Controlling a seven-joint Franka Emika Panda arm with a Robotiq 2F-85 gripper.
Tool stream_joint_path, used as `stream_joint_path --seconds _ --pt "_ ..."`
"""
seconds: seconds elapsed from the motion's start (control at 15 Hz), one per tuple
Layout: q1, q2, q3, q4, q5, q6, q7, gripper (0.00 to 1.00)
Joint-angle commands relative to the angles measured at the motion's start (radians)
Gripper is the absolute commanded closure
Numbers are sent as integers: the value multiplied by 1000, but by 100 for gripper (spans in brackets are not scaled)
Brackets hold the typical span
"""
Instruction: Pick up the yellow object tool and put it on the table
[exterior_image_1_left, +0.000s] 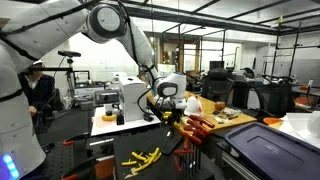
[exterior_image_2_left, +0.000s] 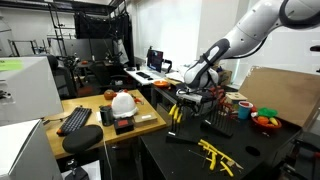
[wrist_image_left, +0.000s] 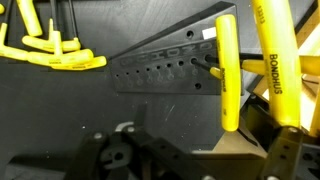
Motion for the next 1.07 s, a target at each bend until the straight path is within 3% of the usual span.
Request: stream_joint_path --seconds 0.0,0.53,1.0 --pt "-10 17 10 19 20 -37 -15 0" --pt "-80 25 81 15 107 -32 -83 0" --pt "-98 25 94 12 152 -26 -138 0"
